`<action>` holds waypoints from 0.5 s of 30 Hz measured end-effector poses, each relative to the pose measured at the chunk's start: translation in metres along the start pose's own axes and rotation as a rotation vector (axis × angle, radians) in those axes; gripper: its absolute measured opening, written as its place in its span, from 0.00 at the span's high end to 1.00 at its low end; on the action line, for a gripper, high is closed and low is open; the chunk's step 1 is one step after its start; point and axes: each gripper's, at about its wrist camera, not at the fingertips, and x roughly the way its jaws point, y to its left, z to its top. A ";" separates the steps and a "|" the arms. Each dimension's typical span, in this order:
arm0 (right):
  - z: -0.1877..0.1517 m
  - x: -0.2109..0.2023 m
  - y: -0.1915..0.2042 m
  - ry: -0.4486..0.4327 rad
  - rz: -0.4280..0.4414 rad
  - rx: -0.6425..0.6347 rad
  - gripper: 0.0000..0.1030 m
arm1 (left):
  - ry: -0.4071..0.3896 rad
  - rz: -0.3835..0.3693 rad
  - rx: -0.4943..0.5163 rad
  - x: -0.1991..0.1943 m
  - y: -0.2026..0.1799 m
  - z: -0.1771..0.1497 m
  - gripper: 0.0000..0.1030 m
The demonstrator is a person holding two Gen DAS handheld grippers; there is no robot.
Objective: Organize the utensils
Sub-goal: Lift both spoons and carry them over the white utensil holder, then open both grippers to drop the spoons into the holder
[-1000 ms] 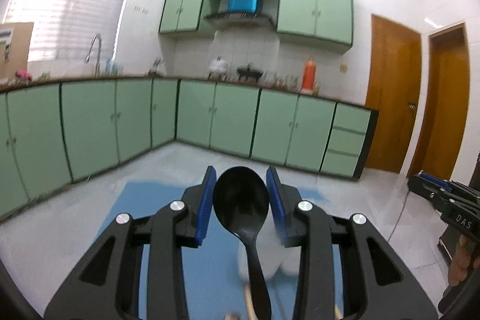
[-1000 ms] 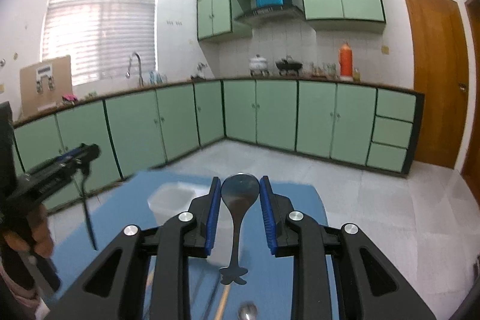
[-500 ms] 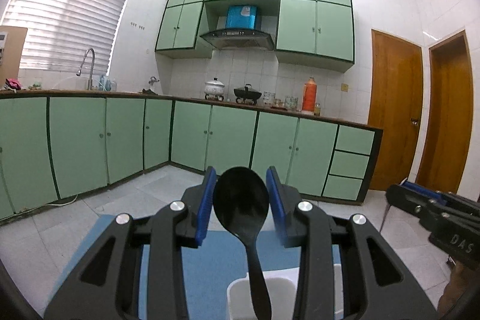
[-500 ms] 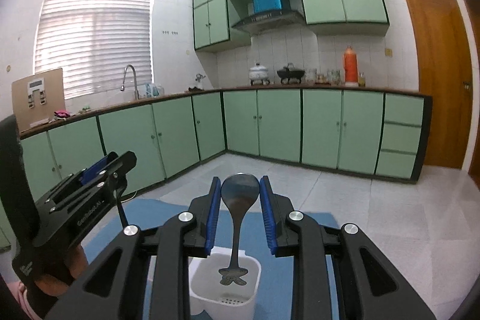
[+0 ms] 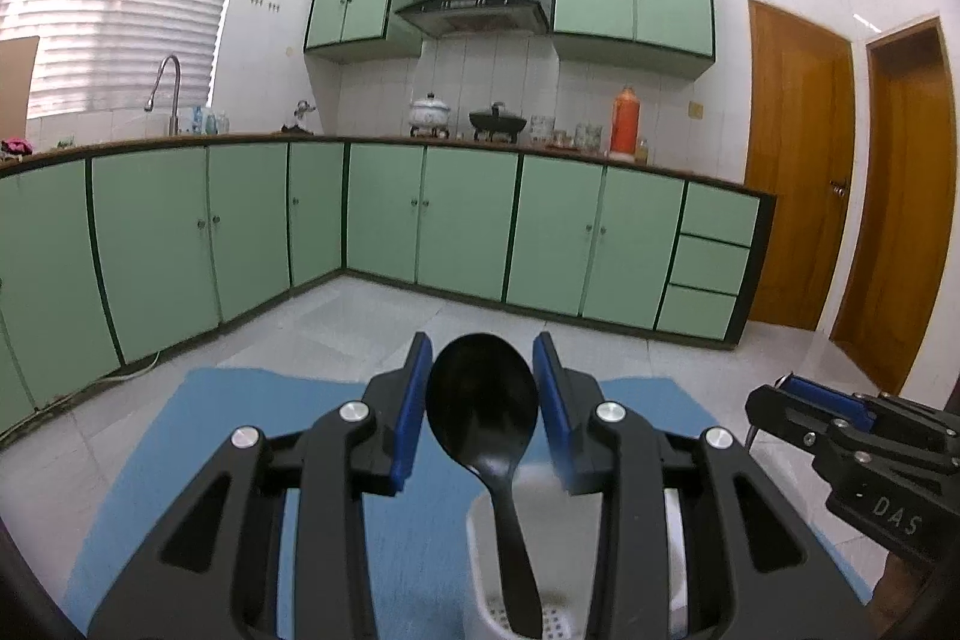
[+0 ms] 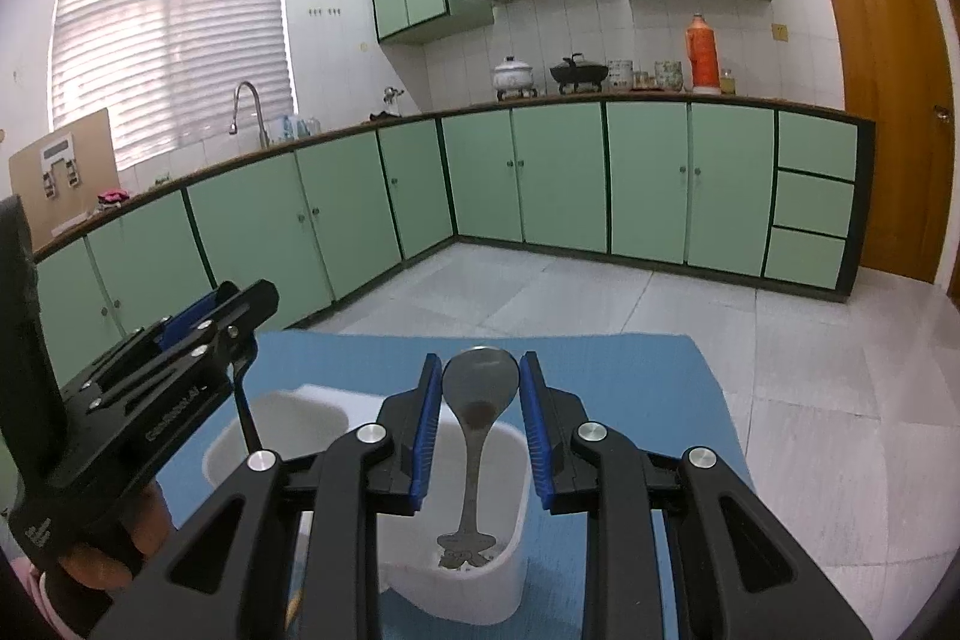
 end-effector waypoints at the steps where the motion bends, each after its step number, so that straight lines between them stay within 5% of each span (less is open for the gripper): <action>1: -0.002 0.002 0.000 0.006 -0.001 -0.002 0.75 | 0.010 0.002 -0.002 0.001 0.002 -0.003 0.67; 8: -0.014 0.008 -0.004 0.050 -0.004 0.005 0.74 | 0.061 0.013 -0.006 0.008 0.011 -0.017 0.66; 15: -0.016 -0.003 -0.007 0.033 -0.005 0.004 0.68 | 0.068 0.010 -0.022 -0.005 0.019 -0.021 0.43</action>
